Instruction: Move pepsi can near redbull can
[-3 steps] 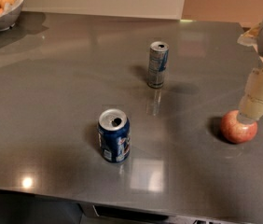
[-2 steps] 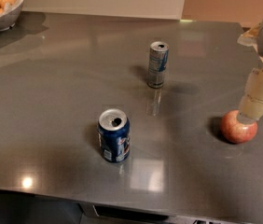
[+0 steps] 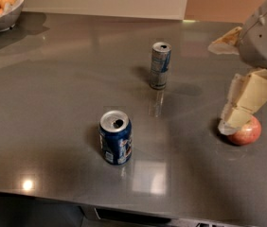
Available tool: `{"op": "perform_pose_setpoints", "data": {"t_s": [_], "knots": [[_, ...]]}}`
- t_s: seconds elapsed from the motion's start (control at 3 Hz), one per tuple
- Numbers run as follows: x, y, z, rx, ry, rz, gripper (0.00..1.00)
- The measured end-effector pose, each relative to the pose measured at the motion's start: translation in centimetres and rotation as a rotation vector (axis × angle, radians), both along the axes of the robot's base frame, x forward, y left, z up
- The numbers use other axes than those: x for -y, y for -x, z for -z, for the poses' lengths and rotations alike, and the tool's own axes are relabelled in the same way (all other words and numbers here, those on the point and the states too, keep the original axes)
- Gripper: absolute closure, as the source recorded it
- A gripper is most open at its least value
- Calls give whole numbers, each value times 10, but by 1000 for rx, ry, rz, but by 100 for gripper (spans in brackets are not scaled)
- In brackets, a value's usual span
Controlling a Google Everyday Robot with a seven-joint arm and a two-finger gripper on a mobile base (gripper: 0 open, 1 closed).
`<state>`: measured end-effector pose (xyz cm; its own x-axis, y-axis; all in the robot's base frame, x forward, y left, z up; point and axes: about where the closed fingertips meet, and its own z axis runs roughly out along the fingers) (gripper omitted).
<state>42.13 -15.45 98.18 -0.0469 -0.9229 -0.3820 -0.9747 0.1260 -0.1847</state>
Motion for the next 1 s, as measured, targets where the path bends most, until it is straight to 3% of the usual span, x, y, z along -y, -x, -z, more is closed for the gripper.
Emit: {"op": "perform_pose_setpoints", "data": {"t_s": [0.67,1.0], "knots": [[-86,31,19,-54,-193,-191,0],[-126,45,43,-78,-243,-254,0]]}}
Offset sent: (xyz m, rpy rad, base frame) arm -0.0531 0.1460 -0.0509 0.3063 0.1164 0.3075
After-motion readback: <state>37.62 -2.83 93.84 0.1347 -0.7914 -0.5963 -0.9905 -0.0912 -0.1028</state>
